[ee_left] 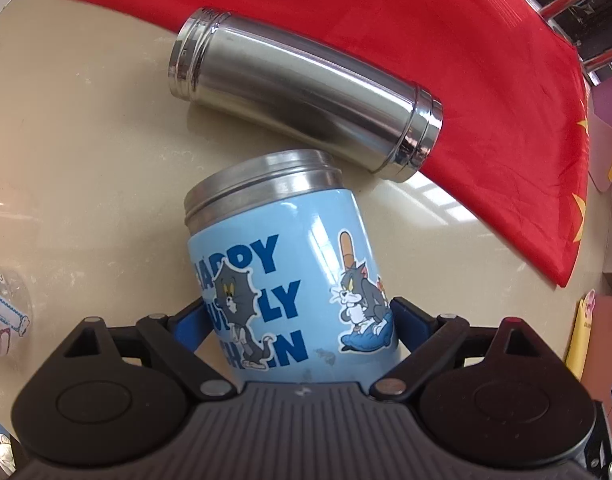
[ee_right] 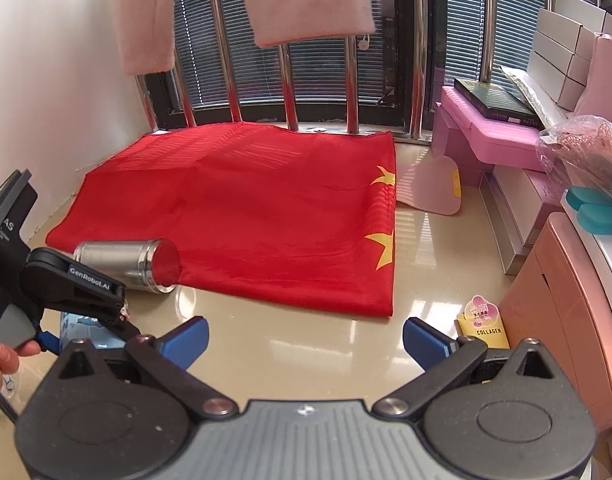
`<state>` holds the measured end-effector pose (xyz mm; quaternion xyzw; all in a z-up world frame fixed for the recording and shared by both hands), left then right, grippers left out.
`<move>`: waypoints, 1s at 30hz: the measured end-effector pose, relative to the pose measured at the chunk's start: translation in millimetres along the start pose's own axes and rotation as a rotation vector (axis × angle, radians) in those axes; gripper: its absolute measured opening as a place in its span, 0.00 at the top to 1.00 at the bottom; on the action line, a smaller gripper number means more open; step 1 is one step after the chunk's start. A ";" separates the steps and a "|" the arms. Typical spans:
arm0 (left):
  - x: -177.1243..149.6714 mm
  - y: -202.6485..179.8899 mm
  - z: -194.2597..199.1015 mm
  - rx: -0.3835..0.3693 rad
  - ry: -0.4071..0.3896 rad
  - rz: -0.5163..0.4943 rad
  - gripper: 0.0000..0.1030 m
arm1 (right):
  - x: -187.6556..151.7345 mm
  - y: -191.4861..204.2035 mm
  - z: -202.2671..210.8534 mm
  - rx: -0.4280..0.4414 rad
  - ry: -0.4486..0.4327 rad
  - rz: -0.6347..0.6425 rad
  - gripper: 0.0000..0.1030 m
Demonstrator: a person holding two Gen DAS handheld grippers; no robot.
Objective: Flip cup upright
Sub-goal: 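Close the left gripper on the blue cup's body and lift it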
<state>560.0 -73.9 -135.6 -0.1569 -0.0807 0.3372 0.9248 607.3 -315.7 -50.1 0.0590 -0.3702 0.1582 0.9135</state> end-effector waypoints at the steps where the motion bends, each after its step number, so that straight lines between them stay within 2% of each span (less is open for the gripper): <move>1: -6.1 0.4 4.7 0.001 0.007 -0.035 0.10 | -0.1 0.5 2.6 -0.001 -0.002 -0.003 0.00; 5: -28.7 -7.7 21.0 0.016 0.052 -0.215 0.12 | -0.3 2.8 18.8 -0.016 -0.017 -0.026 0.00; 11: -76.7 -25.7 36.5 0.022 0.120 -0.601 0.14 | -13.3 4.8 57.8 -0.082 -0.052 -0.102 0.00; 13: -93.4 -28.5 37.7 0.000 0.139 -0.721 0.14 | -22.8 3.7 70.8 -0.124 -0.059 -0.130 0.00; 18: -139.8 -34.6 38.5 -0.123 0.157 -0.990 0.14 | -60.5 -0.8 105.5 -0.236 -0.048 -0.206 0.00; 22: -179.3 -35.6 35.2 -0.195 0.142 -1.209 0.14 | -92.8 3.9 123.6 -0.308 -0.039 -0.241 0.00; 25: -193.2 -32.4 26.6 -0.206 0.127 -1.290 0.14 | -106.5 10.8 128.2 -0.329 -0.051 -0.249 0.00; 28: -196.0 -22.0 14.9 -0.205 0.111 -1.311 0.14 | -119.1 21.3 123.7 -0.331 -0.069 -0.235 0.00; 30: -196.6 -20.4 15.2 -0.234 0.073 -1.319 0.14 | -125.8 25.7 117.8 -0.321 -0.076 -0.230 0.00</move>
Point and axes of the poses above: each gripper's, at about its wrist camera, not at the fingertips, and z roughly against the way its jaws point, y to its left, x to its top, the point moved 9 cm from there along -z, roughly the way its jaws point, and after that the axes turned 10 degrees about -x, right-handed, at the moved point
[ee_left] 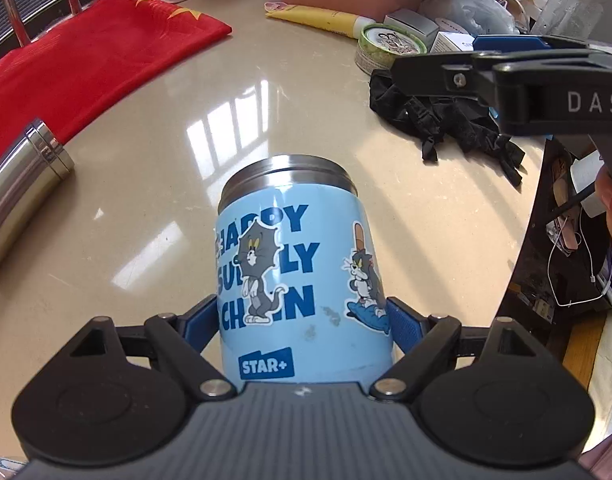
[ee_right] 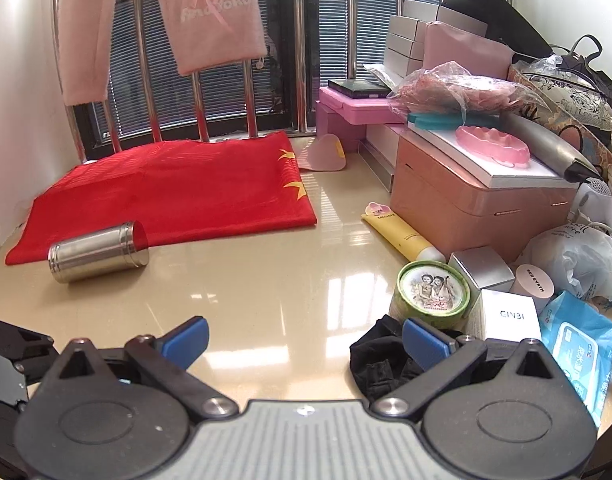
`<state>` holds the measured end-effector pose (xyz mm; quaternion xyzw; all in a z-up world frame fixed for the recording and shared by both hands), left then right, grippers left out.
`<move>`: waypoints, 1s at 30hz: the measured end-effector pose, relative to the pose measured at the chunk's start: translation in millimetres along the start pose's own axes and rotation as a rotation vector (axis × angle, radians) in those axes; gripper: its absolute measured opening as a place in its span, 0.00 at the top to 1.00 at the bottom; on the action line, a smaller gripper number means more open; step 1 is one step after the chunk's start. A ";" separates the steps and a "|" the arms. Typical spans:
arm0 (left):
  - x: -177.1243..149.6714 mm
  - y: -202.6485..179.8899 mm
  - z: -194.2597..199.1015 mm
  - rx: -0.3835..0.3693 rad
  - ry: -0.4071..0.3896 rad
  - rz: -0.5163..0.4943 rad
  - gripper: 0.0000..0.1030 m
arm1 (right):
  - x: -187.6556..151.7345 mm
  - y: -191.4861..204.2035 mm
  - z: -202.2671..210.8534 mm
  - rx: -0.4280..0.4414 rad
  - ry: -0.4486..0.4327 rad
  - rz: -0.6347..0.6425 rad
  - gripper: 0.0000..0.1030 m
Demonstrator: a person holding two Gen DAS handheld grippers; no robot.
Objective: Flip cup upright
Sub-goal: 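Close the left gripper on the blue cup's body and lift it, then grasp the blue cup with the right gripper while the left gripper releases it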
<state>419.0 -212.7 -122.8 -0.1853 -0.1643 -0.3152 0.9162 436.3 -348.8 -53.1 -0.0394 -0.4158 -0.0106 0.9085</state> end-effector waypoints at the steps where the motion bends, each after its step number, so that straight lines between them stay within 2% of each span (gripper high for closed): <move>1: -0.2 -1.4 0.2 0.004 -0.016 -0.013 0.14 | -4.3 2.4 -1.7 0.006 -0.007 0.004 0.00; 5: -4.3 -5.3 2.1 0.030 -0.078 -0.041 0.13 | -20.0 12.7 -6.7 0.052 -0.051 0.017 0.00; 9: -6.9 -5.7 17.7 0.102 -0.205 -0.053 0.00 | -27.7 19.0 1.4 0.096 -0.117 0.022 0.00; 11: -10.2 -5.9 32.8 0.121 -0.284 -0.035 0.00 | -29.9 19.9 10.0 0.113 -0.144 0.011 0.00; 15: -28.2 -2.8 67.2 0.163 -0.386 0.035 0.00 | -35.7 23.0 29.6 0.132 -0.160 -0.012 0.00; 21: -62.6 1.5 127.0 0.255 -0.460 0.134 0.00 | -46.9 42.3 56.4 0.164 -0.042 -0.060 0.00; 28: -94.7 19.7 177.2 0.366 -0.494 0.182 0.00 | -41.2 92.0 43.5 0.170 0.246 -0.119 0.00; 30: -105.2 27.5 190.3 0.381 -0.513 0.217 0.00 | -40.8 103.0 34.1 0.142 0.311 -0.129 0.00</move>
Point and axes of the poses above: each gripper's, at about its wrist camera, not at the fingertips, and z roughly against the way its jaws point, y to its left, x to its top, the point moved 9 cm from there along -z, roughly the way its jaws point, and after that the axes turned 10 degrees about -x, right-handed, at the moved point
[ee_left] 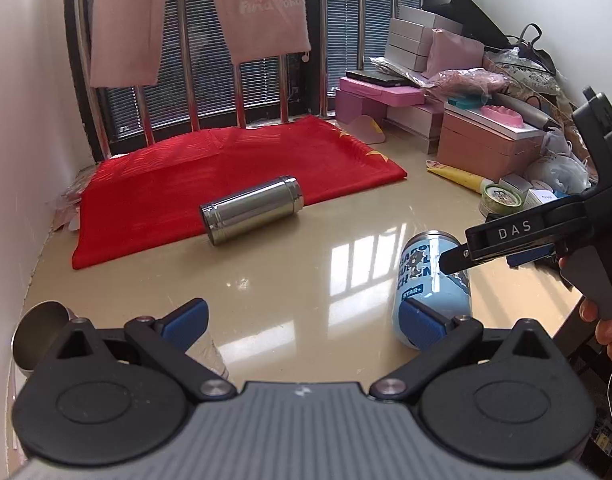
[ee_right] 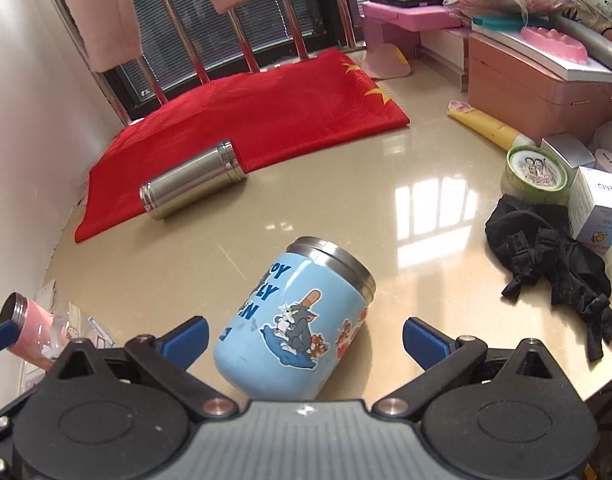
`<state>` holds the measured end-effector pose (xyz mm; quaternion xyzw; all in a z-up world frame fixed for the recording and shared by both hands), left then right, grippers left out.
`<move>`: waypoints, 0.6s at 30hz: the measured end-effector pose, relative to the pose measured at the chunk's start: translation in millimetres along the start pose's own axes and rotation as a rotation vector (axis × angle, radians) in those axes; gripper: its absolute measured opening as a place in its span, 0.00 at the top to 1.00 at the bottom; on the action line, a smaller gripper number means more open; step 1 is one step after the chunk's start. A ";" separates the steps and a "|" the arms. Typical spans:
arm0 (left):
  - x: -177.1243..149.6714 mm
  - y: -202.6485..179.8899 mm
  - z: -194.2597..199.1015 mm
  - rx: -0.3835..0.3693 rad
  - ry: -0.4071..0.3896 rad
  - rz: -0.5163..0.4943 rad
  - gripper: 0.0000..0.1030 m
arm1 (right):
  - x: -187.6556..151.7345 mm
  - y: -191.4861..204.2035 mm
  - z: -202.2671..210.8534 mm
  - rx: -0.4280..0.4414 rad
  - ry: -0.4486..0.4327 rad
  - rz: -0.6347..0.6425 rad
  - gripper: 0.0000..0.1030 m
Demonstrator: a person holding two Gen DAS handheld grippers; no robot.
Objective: Flip cup upright
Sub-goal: 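Grasp the blue cup with the right gripper while the left gripper releases it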
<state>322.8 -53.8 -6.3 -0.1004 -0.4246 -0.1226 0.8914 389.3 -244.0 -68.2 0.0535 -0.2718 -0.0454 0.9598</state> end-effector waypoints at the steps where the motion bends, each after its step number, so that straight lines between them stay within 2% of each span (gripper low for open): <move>1: -0.7 6.0 5.0 0.005 -0.007 0.013 0.00 | 1.4 4.0 -7.3 -0.023 0.033 -0.011 0.00; 4: -4.3 17.7 12.0 0.007 -0.010 0.014 0.00 | 2.7 11.3 -28.0 -0.068 0.117 -0.038 0.00; 8: -11.8 25.5 6.7 0.001 0.034 -0.031 0.00 | 1.0 7.6 -56.7 -0.111 0.216 -0.130 0.00; 13: -21.7 25.2 -6.3 -0.011 0.097 -0.126 0.00 | -2.9 5.2 -77.6 -0.141 0.268 -0.184 0.00; 18: -24.0 21.8 -15.2 -0.022 0.107 -0.183 0.00 | -7.9 4.4 -91.8 -0.162 0.302 -0.189 0.02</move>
Point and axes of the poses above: each gripper's, at about its wrist camera, not at the fingertips, and z roughly against the way its jaws point, y to its left, x to its top, the point moved 9 cm from there along -z, roughly the way its jaws point, and after that the axes turned 10 degrees about -x, right-handed, at the moved point
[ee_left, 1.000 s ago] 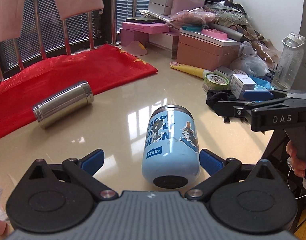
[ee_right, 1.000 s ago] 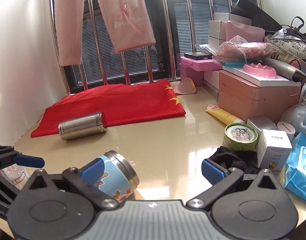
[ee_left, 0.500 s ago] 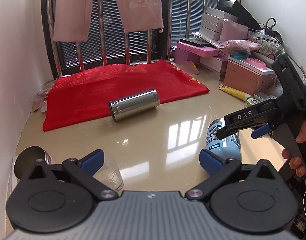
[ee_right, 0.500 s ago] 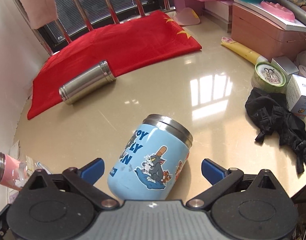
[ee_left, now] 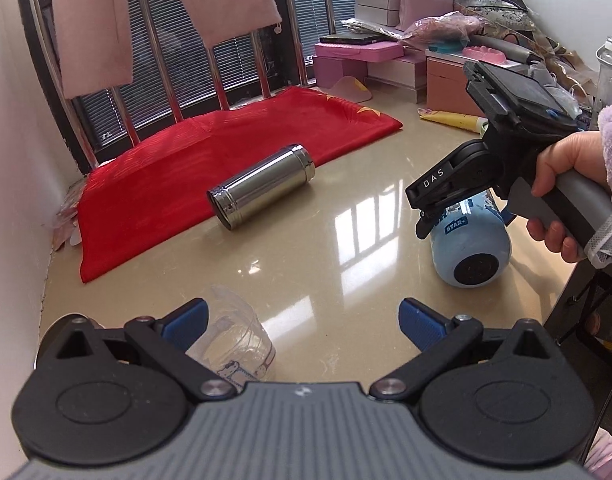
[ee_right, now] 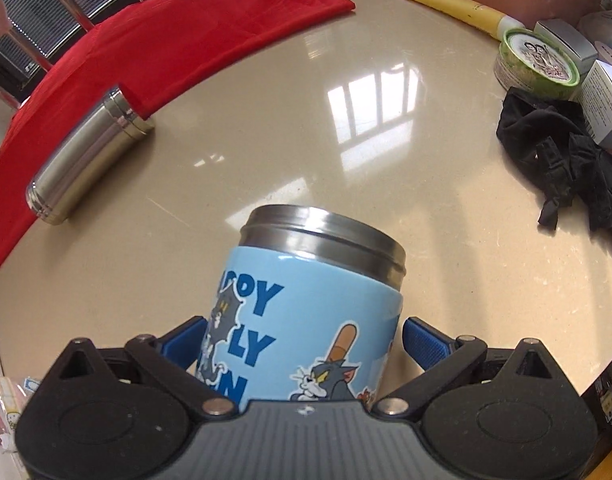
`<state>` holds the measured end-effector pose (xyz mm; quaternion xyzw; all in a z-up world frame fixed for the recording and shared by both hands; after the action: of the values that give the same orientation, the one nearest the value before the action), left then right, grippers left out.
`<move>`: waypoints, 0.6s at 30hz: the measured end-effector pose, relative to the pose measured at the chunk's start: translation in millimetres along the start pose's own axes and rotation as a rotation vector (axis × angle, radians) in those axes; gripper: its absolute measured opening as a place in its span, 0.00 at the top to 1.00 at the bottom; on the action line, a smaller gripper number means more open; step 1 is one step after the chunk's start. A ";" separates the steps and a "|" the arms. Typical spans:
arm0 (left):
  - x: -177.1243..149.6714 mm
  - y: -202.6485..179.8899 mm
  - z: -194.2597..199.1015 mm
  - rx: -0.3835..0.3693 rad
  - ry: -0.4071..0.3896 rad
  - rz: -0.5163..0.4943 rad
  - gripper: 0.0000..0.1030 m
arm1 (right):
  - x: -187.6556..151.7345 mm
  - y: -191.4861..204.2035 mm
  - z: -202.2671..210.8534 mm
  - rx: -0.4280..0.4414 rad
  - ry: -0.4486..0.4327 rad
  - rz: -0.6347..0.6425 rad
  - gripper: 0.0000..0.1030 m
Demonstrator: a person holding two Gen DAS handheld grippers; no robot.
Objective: Flip cup upright
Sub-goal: 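Grasp the blue cup with the right gripper while the left gripper releases it, then rotate the held blue cup with the right gripper until its opening faces up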
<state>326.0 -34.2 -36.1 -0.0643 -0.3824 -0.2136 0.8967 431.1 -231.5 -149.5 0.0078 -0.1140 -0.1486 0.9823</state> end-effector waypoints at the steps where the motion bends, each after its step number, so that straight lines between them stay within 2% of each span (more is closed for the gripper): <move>1: 0.2 -0.1 -0.9 -0.006 -0.001 0.003 0.00 | 0.5 -0.5 -2.7 0.000 0.006 -0.006 0.03; 6: -1.4 0.8 -5.6 -0.027 -0.002 0.019 0.00 | 6.7 -2.0 -4.2 0.000 0.033 -0.013 0.11; 9: -3.3 2.6 -7.6 -0.031 0.002 0.039 0.00 | 6.7 3.3 -2.0 0.016 0.039 0.049 0.12; 13: -2.6 4.8 -8.0 -0.031 -0.002 0.061 0.00 | 0.3 18.4 10.3 0.025 -0.013 0.252 0.12; 16: -1.1 3.4 -8.3 -0.027 -0.003 0.077 0.00 | -5.0 33.8 24.8 -0.025 -0.090 0.489 0.13; 18: -0.6 0.8 -8.7 -0.027 -0.003 0.080 0.00 | -8.2 40.5 29.2 -0.058 -0.108 0.621 0.13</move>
<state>331.7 -35.7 -42.6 -0.0921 -0.3781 -0.1826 0.9029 428.7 -189.8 -120.9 -0.0635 -0.1587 0.1549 0.9730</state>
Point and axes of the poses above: each gripper's, at about its wrist camera, not at the fingertips, and z roughly against the way its jaws point, y to its left, x to its top, the point moved 9 cm from there along -z, roughly the way its jaws point, and after that the axes turned 10 degrees about -x, right-handed, at the moved point
